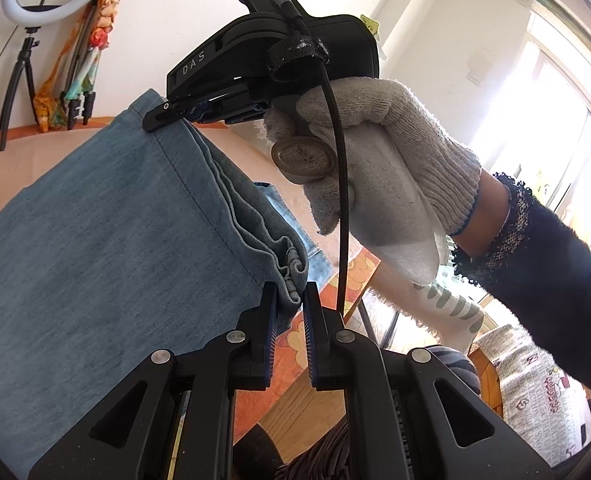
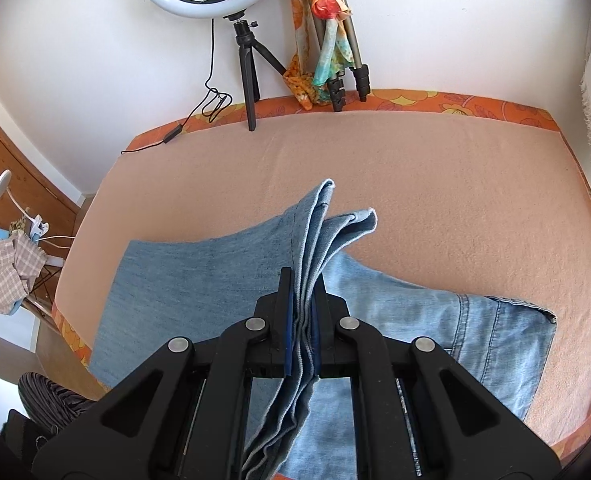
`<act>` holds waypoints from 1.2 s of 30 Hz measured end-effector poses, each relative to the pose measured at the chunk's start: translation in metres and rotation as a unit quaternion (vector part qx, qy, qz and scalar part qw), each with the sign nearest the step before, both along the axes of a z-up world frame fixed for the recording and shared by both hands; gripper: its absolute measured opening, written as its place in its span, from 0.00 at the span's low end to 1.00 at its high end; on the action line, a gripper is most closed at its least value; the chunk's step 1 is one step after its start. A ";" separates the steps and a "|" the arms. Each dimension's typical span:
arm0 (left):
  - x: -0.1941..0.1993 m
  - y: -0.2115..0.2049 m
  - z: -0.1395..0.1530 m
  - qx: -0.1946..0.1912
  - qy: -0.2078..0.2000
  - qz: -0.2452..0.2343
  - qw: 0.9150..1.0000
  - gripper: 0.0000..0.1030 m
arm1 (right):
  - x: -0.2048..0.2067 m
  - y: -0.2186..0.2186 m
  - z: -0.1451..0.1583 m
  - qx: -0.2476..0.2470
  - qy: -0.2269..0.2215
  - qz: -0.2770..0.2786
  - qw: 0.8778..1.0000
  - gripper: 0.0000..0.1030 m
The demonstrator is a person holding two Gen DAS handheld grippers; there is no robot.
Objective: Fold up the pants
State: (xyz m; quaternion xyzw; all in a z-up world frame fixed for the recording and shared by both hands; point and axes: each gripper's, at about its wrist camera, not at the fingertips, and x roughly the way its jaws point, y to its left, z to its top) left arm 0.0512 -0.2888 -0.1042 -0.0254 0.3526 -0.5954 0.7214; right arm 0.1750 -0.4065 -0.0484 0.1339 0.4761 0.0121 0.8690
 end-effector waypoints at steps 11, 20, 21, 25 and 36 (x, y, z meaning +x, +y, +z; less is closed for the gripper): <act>-0.004 -0.056 0.002 -0.004 0.008 -0.046 0.999 0.10 | -0.028 -0.065 -0.005 0.000 0.004 -0.043 0.999 0.07; -0.007 -0.095 -0.012 0.014 0.016 -0.077 0.997 0.10 | -0.045 -0.107 -0.036 0.011 0.020 -0.072 0.997 0.07; -0.007 -0.099 -0.014 0.016 0.018 -0.079 0.997 0.10 | -0.045 -0.111 -0.038 0.012 0.021 -0.074 0.997 0.07; -0.006 -0.110 -0.018 0.018 0.024 -0.087 0.996 0.10 | -0.047 -0.122 -0.042 0.017 0.021 -0.079 0.997 0.07; 0.000 -0.125 -0.037 0.036 0.032 -0.112 0.993 0.10 | -0.053 -0.151 -0.065 0.016 0.035 -0.092 0.995 0.06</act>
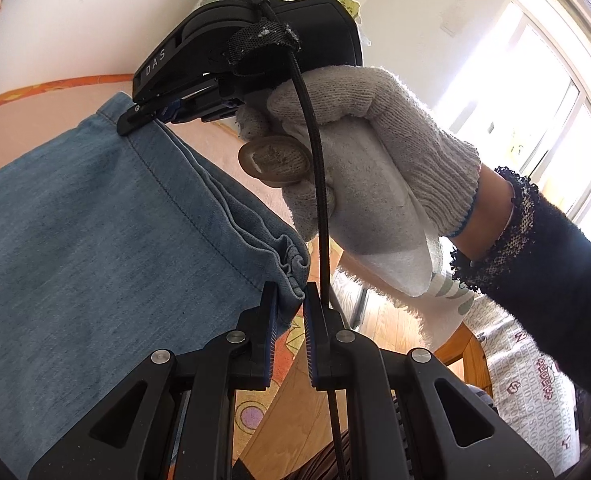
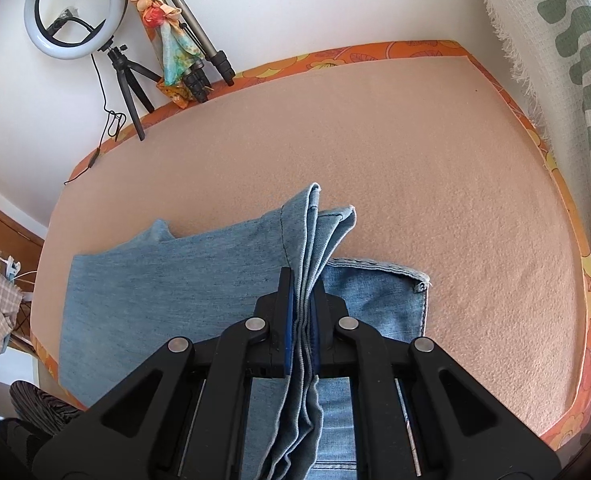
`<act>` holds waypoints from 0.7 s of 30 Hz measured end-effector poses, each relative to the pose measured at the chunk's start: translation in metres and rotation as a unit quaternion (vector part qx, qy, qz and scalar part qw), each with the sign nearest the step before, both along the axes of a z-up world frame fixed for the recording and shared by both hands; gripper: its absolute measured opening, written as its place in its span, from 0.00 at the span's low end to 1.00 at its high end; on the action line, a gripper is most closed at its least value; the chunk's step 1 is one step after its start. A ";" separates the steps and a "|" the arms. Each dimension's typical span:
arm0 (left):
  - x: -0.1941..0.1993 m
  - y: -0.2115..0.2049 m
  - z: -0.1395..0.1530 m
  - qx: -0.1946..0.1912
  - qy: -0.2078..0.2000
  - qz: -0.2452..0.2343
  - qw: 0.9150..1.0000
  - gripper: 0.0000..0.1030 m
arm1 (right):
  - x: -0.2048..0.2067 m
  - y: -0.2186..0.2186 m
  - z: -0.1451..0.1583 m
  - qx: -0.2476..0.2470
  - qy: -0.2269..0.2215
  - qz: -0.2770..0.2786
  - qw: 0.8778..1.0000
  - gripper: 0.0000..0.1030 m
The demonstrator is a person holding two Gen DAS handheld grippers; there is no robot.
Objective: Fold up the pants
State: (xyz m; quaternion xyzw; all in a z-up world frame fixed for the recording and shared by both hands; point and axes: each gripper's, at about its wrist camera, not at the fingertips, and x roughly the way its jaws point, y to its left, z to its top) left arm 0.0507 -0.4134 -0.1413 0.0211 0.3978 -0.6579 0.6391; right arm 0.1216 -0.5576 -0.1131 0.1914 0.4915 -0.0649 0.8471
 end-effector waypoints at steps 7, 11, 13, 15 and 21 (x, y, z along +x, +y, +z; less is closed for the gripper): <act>0.002 -0.005 -0.011 0.019 0.002 0.001 1.000 0.10 | 0.004 -0.006 -0.024 0.000 0.020 0.000 1.000 0.06; -0.009 -0.013 -0.008 0.029 -0.001 -0.008 1.000 0.10 | 0.006 -0.005 -0.028 -0.010 0.028 0.004 1.000 0.07; -0.019 -0.017 -0.006 0.037 -0.010 -0.016 0.999 0.11 | 0.007 -0.004 -0.027 -0.022 0.031 0.004 0.999 0.07; -0.023 -0.016 -0.006 0.038 -0.012 -0.022 0.999 0.11 | 0.007 -0.003 -0.027 -0.029 0.036 -0.004 0.999 0.12; -0.015 0.008 0.001 0.035 -0.001 0.004 0.999 0.11 | 0.000 0.000 -0.013 -0.072 0.037 -0.026 0.996 0.20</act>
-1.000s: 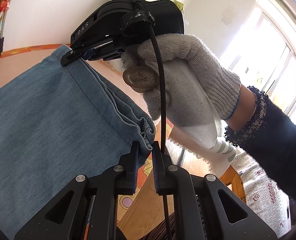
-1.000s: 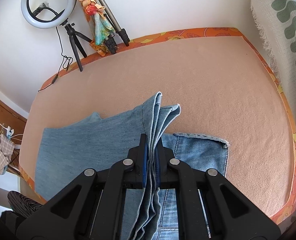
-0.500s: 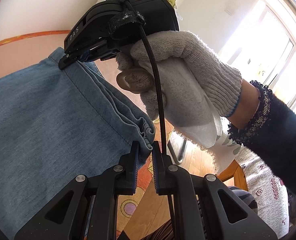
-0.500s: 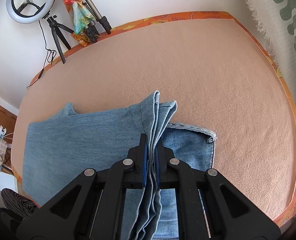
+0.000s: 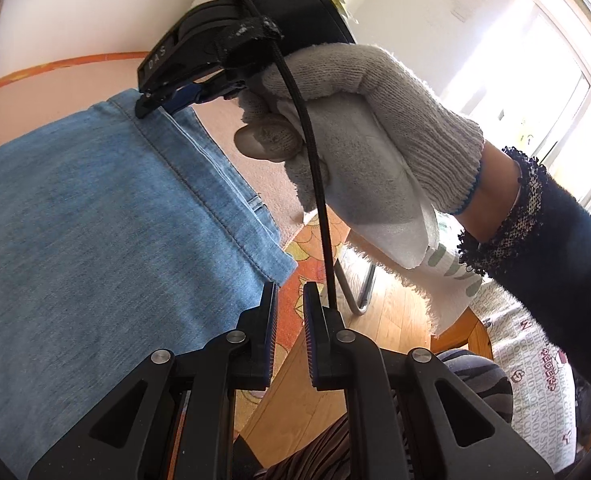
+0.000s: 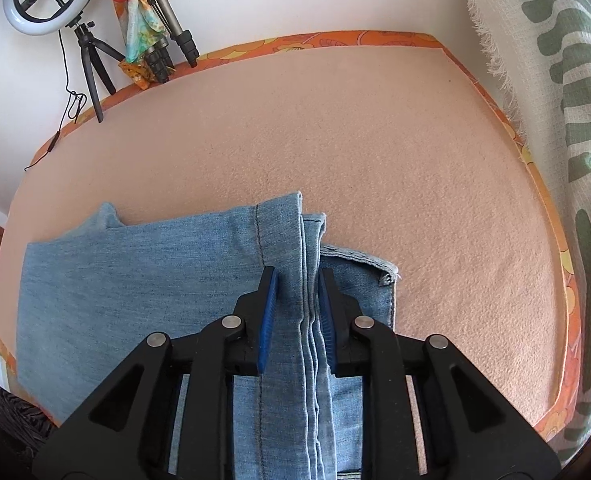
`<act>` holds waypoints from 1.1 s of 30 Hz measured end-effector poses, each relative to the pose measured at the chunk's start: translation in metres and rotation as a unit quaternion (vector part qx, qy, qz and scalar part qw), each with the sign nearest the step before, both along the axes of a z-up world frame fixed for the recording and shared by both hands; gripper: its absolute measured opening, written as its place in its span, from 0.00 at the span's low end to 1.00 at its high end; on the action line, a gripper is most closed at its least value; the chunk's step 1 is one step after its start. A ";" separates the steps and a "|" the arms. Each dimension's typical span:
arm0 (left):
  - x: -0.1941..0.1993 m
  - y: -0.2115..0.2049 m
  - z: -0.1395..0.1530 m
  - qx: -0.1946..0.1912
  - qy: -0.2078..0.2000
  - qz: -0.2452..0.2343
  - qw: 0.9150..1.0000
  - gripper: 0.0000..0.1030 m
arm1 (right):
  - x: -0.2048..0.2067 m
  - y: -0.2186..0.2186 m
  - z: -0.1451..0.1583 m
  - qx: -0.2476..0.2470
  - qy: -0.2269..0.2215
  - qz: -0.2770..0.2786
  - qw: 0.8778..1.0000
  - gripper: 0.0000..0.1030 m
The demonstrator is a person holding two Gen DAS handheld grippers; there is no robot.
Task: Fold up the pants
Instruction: 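Open both grippers and release the folded jeans onto the bed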
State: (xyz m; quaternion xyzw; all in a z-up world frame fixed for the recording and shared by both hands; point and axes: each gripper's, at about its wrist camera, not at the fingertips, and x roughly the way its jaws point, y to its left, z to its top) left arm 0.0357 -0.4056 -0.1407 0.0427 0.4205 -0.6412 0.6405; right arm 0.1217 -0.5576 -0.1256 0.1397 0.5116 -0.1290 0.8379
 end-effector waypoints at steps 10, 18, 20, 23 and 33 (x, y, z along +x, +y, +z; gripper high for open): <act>0.046 0.100 0.021 -0.013 -0.009 0.094 0.995 0.11 | -0.026 0.036 0.044 0.030 -0.093 -0.003 0.995 0.24; 0.065 0.193 0.031 0.007 -0.039 0.201 0.979 0.19 | -0.013 0.120 0.042 0.029 -0.105 0.076 0.991 0.24; 0.072 0.218 0.030 0.012 -0.048 0.225 0.973 0.19 | -0.009 0.140 0.039 0.034 -0.105 0.094 0.989 0.24; 0.081 0.248 0.027 0.029 -0.053 0.259 0.964 0.29 | -0.003 0.171 0.034 0.041 -0.104 0.119 0.986 0.24; 0.110 0.302 -0.017 0.086 -0.027 0.330 0.940 0.45 | 0.039 0.281 0.007 0.051 -0.053 0.224 0.972 0.24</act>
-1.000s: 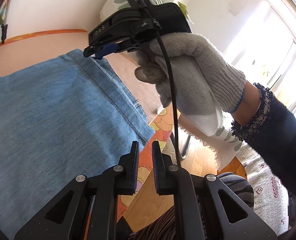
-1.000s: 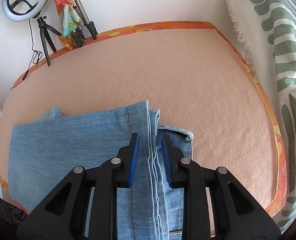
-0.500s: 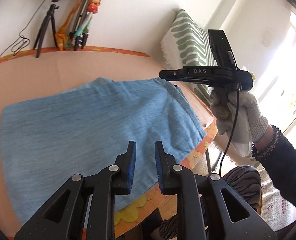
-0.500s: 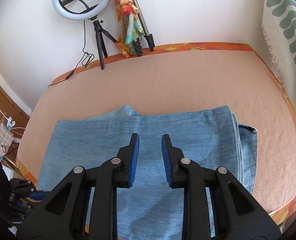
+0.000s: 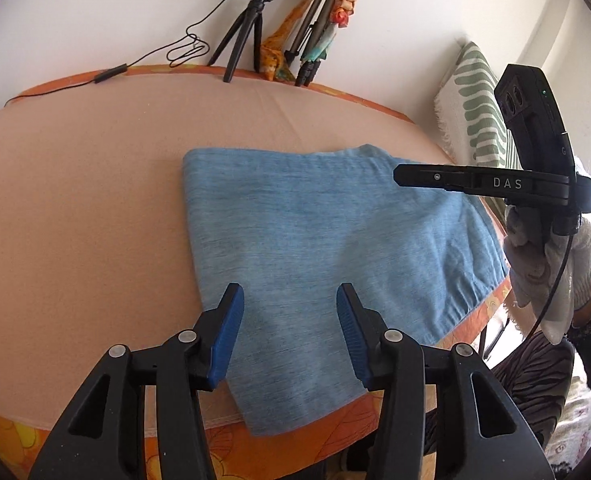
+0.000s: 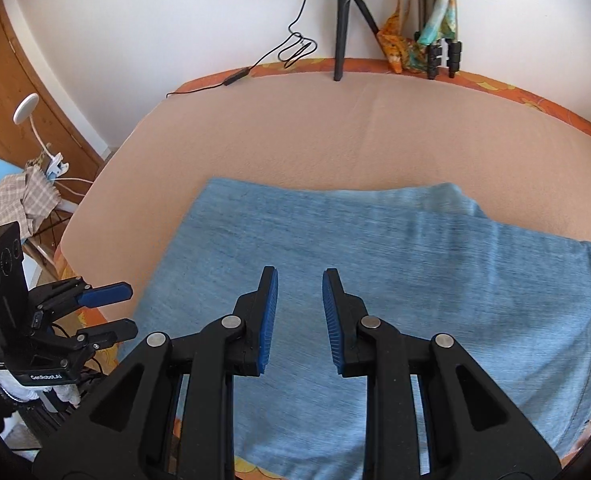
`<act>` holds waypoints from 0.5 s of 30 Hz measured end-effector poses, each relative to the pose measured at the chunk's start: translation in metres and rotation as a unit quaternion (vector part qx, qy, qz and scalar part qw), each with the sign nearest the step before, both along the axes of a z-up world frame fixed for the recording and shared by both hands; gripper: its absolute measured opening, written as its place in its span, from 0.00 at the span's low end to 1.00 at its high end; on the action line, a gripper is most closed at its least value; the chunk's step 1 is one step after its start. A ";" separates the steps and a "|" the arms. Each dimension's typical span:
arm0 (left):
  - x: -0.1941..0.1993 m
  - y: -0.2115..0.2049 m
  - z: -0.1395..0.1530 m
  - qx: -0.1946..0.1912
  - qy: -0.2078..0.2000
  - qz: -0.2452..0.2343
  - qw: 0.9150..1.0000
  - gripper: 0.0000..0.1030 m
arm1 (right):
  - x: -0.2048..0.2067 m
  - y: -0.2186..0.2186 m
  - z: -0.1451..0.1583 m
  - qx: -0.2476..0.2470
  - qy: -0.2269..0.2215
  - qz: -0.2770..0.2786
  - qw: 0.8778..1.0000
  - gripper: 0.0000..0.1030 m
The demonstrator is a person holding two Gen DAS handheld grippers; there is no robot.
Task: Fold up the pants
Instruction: 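Open both grippers and release the folded jeans onto the bed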
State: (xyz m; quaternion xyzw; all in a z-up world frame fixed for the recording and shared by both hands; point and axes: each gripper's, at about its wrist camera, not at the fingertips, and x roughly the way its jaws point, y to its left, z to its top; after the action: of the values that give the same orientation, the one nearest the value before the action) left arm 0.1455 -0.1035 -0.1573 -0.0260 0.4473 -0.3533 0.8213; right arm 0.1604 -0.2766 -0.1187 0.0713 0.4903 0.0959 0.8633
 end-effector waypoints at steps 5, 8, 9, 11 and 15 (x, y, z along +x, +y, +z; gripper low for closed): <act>0.005 0.015 -0.018 -0.014 0.036 0.019 0.999 0.45 | 0.029 0.050 -0.006 0.001 0.030 0.037 0.999 0.34; 0.008 0.024 -0.022 -0.020 0.042 0.030 0.998 0.45 | 0.042 0.074 -0.006 -0.001 0.036 0.054 0.998 0.37; 0.009 0.026 -0.023 -0.022 0.046 0.033 0.998 0.45 | 0.047 0.079 -0.007 0.009 0.044 0.055 0.997 0.37; 0.012 0.030 -0.027 -0.027 0.055 0.039 0.997 0.45 | 0.055 0.086 -0.012 0.033 0.066 0.054 0.996 0.38; 0.009 0.029 -0.031 -0.014 0.043 0.032 0.998 0.45 | 0.072 0.099 -0.029 0.042 0.102 0.038 0.993 0.38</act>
State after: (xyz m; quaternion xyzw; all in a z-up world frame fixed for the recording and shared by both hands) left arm 0.1550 -0.0744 -0.1883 -0.0670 0.4762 -0.3316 0.8116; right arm 0.2320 -0.1773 -0.1480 0.0978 0.5739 0.1417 0.8006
